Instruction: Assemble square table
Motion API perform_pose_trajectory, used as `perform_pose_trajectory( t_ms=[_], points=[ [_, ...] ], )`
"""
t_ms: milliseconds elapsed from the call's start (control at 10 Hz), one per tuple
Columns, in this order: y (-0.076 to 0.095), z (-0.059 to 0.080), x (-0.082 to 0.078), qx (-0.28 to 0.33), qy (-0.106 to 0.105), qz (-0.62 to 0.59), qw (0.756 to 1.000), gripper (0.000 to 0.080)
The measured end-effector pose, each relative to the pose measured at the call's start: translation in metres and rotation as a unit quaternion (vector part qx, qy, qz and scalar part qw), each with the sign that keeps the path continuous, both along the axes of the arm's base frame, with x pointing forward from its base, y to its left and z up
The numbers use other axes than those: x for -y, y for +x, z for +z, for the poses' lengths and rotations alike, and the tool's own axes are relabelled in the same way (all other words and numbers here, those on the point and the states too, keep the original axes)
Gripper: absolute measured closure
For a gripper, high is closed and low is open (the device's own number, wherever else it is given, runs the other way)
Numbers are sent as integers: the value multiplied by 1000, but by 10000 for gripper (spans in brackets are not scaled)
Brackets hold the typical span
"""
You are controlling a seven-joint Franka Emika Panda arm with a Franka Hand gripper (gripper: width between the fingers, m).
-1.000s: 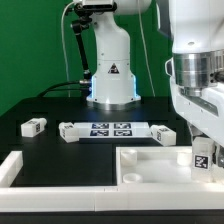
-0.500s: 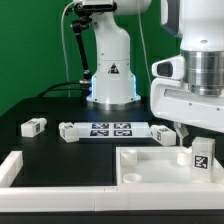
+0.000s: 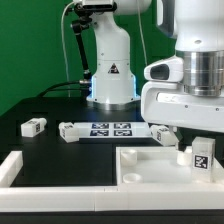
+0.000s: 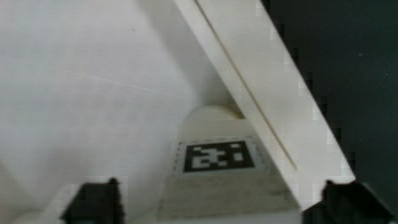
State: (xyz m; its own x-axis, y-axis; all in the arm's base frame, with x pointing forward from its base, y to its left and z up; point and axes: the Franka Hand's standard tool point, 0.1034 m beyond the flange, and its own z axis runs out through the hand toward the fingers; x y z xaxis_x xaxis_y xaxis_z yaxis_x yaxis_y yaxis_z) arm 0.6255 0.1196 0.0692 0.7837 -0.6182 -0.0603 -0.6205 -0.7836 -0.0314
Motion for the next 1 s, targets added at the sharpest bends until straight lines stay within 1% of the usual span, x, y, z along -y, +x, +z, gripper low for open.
perform_pose_trajectory(
  t_ms=[100,200,500,600,700,900,1000],
  points=[
    [0,0,0,-2,-1,-34,999,376],
    [0,0,-1,-5,-2,-71,997,512],
    [0,0,-2,-11,-4,-169,986,511],
    [1,-1,-3,-12,-3,-213,977,511],
    [2,0,-3,-14,0,-269,963,511],
    [5,0,-2,-25,23,-375,926,511],
    [6,-1,-3,-28,33,-406,913,510]
  ],
)
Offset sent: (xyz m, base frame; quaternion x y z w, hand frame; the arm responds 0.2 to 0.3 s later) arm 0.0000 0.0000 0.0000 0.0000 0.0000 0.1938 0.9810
